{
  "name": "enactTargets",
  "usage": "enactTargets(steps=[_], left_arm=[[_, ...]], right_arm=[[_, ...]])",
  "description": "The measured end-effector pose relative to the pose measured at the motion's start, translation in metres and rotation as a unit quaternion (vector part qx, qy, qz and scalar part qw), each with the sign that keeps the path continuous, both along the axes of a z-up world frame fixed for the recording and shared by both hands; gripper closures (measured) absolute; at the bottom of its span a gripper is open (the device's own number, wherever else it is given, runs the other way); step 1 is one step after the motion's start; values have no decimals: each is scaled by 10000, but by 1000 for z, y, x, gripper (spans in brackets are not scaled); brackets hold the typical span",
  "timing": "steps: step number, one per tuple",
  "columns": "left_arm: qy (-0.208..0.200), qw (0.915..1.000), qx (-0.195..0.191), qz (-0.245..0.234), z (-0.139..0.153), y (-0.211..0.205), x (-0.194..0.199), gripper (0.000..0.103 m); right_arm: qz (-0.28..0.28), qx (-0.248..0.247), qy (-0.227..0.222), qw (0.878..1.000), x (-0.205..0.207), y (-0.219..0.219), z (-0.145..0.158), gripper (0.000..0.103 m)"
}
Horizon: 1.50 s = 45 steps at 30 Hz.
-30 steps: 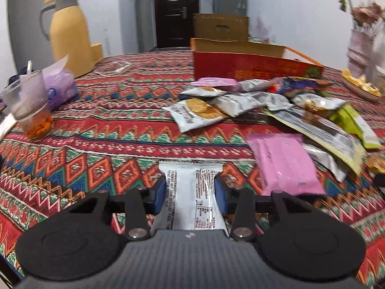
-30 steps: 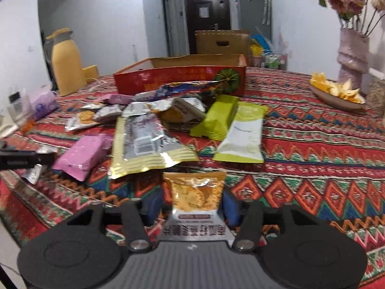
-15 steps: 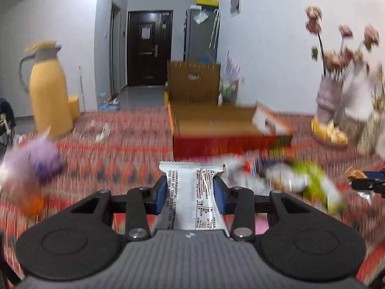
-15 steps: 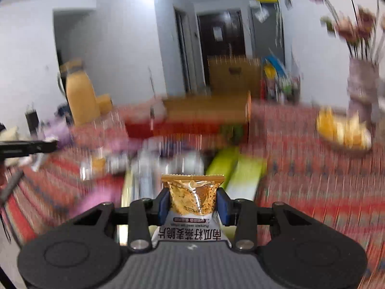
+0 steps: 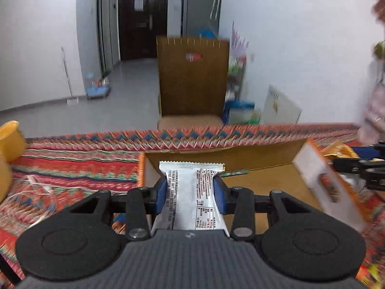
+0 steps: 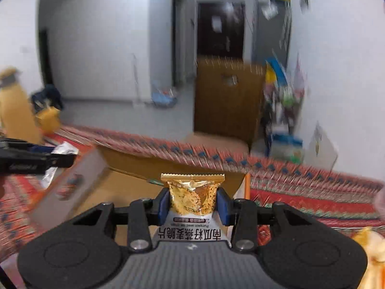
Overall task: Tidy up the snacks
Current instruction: 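Carry both packets into the red box and open both grippers, then move both grippers back from the box to the snack pile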
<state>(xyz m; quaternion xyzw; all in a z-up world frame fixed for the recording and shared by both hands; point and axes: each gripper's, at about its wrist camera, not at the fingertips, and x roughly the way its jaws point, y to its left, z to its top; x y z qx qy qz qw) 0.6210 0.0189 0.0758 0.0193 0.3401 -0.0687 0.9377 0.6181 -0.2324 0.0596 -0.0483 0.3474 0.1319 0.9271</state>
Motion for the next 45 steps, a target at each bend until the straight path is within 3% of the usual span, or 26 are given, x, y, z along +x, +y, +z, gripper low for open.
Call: enactTargets(steps=[4,5,6,8,9,11,16,19,24,28,32,39,45], left_arm=[[321,9988,322,194,-36,-10,50,60],[360,9984,367,254,-42,-10,56,48],[347,9980,413,331,-49,-9,60,38],[277,9984,472,161,-55,-10,56,36],[141,9988,454,79,-52,-10,53,26],[-186,9989,423,104,-47,-10,44,13],[-211,9990,359,136,-42,-10,34,12],[-292,9991,306,93,-19,-1,10,9],[-941,9952,177,213,46,17,-69,1],[-1120,9933,-75,274,91,28,-133,0],[-1304,9906,-249,341,119,39,-210,0],[-1811,9823,-351,314,129,56,-352,0],[-2092,9768,-278,368,103,52,-446,0]], right_arm=[[-241,-497,461,9974,68,16,-47,63],[-206,-664,541,9961,76,21,-55,62],[-117,-920,572,9940,81,29,-63,57],[-122,-1289,516,9902,82,39,-74,39],[-112,-1373,460,9894,79,44,-74,36],[-113,-1338,169,9908,70,43,-69,25],[-240,-1088,-133,9937,60,35,-58,25],[-301,-828,-298,9957,48,21,-41,25],[-271,-524,-671,9960,-10,6,11,22],[-304,-47,-981,9947,-73,-15,60,15],[-178,264,-1218,9920,-148,-31,94,9],[43,387,-1790,9831,-286,-46,121,0],[307,540,-2109,9755,-381,-46,106,0]])
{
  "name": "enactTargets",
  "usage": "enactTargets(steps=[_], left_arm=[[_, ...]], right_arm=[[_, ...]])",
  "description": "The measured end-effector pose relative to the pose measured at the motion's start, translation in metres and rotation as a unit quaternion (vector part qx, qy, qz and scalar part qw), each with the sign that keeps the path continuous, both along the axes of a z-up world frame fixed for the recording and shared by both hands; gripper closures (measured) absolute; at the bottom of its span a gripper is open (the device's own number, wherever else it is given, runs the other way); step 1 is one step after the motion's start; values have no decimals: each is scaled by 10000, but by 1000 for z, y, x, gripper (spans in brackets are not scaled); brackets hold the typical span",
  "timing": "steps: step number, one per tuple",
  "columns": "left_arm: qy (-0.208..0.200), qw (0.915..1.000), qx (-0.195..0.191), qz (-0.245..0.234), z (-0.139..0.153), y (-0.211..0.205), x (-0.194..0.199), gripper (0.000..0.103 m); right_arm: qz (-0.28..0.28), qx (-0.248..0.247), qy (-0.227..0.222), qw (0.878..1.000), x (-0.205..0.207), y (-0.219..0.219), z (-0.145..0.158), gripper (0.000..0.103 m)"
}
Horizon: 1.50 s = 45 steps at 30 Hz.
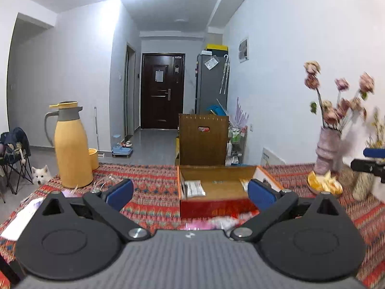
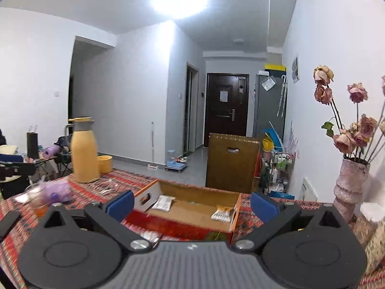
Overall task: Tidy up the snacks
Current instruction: 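Move both grippers back from the box to the snack pile, then grasp the pink packet with the left gripper while the right grasps a white packet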
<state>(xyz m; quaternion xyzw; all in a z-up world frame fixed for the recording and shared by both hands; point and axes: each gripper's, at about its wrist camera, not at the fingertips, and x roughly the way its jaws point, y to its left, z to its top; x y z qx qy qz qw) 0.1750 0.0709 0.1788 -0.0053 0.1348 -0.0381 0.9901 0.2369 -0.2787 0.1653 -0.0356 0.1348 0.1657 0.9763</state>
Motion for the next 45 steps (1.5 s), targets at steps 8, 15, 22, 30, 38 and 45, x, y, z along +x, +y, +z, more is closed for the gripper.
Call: enactTargets(steps=[8,15,22,30,38,45], left_arm=[[-133,9980,354,500,-69,-20,-79,0],[460,9978,311,354,-131,-28,-100,0],[820,9945,541,373,-156,-30,-90,0],[1147,9915,506,350,-168,-36,-62,0],[1372,9892,518,36,-177,-58,-21,0],[1580,9860,499,-183,-185,-76,23,0]], right_arm=[[100,175,36,9998,-94,2,-64,0],[-677,89,391,9969,-137,12,-147,0],[-935,88,835,9921,-130,13,-181,0],[-948,84,1035,9901,-116,16,-193,0],[-1064,101,1313,9856,-86,11,-200,0],[-1196,154,1485,9815,-51,6,-203,0]])
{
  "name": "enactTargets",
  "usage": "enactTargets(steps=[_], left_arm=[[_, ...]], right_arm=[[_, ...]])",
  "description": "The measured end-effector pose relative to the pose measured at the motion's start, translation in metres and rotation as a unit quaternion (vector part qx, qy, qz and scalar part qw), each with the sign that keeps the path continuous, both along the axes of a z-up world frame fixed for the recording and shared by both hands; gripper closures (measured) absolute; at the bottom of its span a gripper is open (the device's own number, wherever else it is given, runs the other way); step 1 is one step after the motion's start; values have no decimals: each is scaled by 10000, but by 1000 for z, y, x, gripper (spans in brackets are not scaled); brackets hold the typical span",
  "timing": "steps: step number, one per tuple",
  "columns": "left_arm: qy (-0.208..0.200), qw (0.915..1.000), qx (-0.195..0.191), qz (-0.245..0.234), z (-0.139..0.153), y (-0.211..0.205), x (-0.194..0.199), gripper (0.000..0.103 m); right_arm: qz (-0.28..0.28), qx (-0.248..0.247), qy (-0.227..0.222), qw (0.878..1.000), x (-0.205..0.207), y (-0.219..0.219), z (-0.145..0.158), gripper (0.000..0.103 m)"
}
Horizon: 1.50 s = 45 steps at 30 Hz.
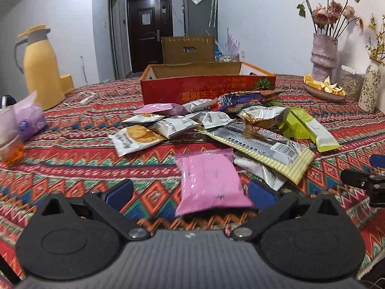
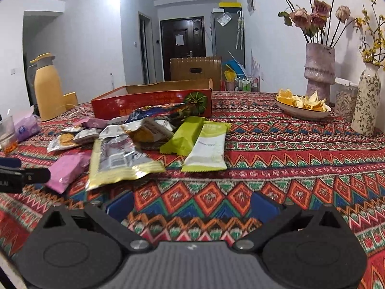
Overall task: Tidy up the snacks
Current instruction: 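Grasp the pink packet with the left gripper while the right grasps a white packet, then carry both packets into the red box and open both grippers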
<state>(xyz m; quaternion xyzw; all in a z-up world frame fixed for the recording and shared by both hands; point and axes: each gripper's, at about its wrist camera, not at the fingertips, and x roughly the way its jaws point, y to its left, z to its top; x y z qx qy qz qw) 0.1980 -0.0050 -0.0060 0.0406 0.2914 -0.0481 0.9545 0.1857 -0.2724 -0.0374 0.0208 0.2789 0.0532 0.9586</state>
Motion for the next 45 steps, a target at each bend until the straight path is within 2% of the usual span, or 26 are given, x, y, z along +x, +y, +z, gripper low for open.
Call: enactTargets(steps=[4,6,7,8,9,11,14,18,19,21,23,26,30,35,42,45], left_arm=[[167,9998,126,-15,-7,-7,25,3],[222,9997,51,-101,-9,-9,34,13],[251,9996,4,-149,-9,-10,37,18],[293,9994,-22,-185,-9,-11,41,26],[339,9992,-30,-205,-10,-12,44,33],[398,9990,-17,-194,-14,-14,48,38],[489,9986,-84,-179,-18,-11,54,38],[476,9987,-147,-87,-17,-4,59,41],[478,9987,-173,-39,-16,-2,60,41],[487,9985,-224,74,-16,5,62,41],[488,9984,-227,162,-16,11,63,41],[461,9984,-213,246,-16,18,63,41],[455,9983,-232,275,-15,21,62,42],[333,9987,-240,293,-5,24,48,42],[229,9987,-243,392,7,31,20,42],[203,9986,-316,381,13,33,11,42]], right_arm=[[-109,-19,152,9998,29,-4,1,5],[-142,28,200,9997,45,-6,3,15],[-148,72,229,9996,53,-8,5,17],[-144,135,276,9994,62,-9,7,25],[-117,214,303,9992,69,-10,10,36],[116,519,262,9982,82,-10,17,47],[655,760,96,9949,100,5,30,47],[1290,563,38,9900,132,32,32,47],[1342,547,144,9893,144,37,27,47],[1378,604,639,9865,165,43,15,47],[1554,822,893,9804,173,45,4,47],[1641,1204,1021,9737,171,43,-7,52],[1549,1340,896,9747,163,41,-5,65],[1459,1184,658,9800,140,42,10,68],[1223,1313,437,9828,72,27,30,68],[1080,1211,337,9862,44,18,40,68]])
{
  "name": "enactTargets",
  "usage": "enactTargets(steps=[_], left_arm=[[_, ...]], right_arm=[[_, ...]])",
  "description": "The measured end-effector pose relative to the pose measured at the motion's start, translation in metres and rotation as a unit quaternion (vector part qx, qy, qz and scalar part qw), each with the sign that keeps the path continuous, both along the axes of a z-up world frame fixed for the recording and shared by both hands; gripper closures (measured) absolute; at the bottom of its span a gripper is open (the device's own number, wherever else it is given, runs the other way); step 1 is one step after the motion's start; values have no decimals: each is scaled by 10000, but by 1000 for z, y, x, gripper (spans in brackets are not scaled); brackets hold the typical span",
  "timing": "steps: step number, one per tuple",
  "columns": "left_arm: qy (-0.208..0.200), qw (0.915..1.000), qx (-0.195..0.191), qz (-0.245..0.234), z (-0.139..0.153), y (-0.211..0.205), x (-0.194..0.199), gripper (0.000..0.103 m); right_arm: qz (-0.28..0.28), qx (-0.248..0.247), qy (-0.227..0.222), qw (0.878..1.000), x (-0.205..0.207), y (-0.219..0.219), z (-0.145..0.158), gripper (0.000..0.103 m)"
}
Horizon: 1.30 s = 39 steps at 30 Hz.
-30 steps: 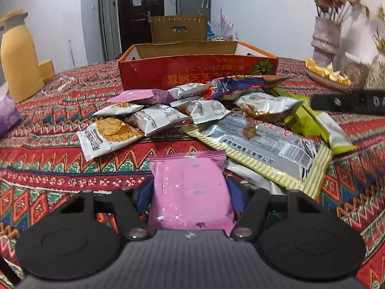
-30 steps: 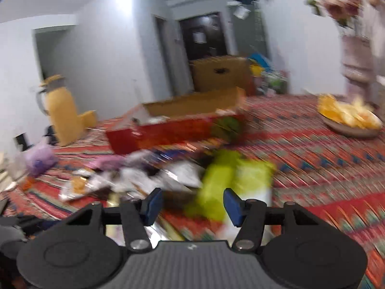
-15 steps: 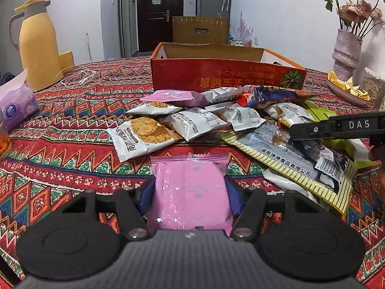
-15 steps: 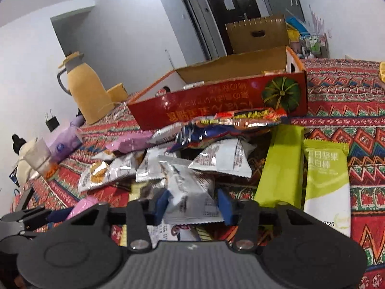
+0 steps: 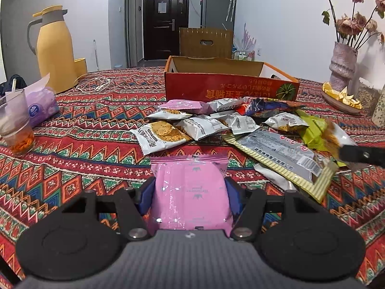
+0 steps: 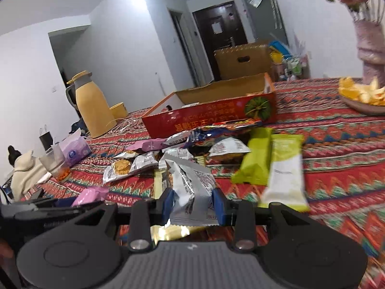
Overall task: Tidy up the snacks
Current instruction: 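Carry both packets into the red box and open both grippers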
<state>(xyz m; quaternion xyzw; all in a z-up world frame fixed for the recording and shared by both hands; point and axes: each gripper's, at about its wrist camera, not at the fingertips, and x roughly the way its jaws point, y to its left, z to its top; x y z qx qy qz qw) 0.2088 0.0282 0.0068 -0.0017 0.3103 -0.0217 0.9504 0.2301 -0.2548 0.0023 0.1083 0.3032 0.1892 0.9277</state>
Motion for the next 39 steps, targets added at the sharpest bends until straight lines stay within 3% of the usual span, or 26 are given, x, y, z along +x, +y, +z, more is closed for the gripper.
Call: enactTargets(steps=[10,14,21,25,28,31,35,39], left_arm=[[-339,9994,-38,-111,25,-5,-19,42],[-547,9974,-298,-372,65,6,-3,42],[-1221,9899,-348,-631,162,15,74,42],[-1449,9871,-148,-669,192,2,143,42],[-1236,9903,-207,-605,188,-10,209,42],[-764,9948,-398,-539,164,-21,285,42],[-45,9983,-436,-372,113,-38,380,42],[463,9977,-462,-175,65,-45,446,42]], right_arm=[[-307,62,-119,9994,-32,-20,10,68],[-88,176,-312,9993,-23,-22,31,68],[236,-356,-1224,9916,36,-29,118,68],[336,-715,-1498,9856,100,-21,154,68],[376,-992,-1404,9844,167,-5,159,68],[370,-1204,-1041,9866,243,14,143,68],[209,-1349,-213,9904,346,38,96,68],[-78,-1325,694,9887,426,50,38,68]])
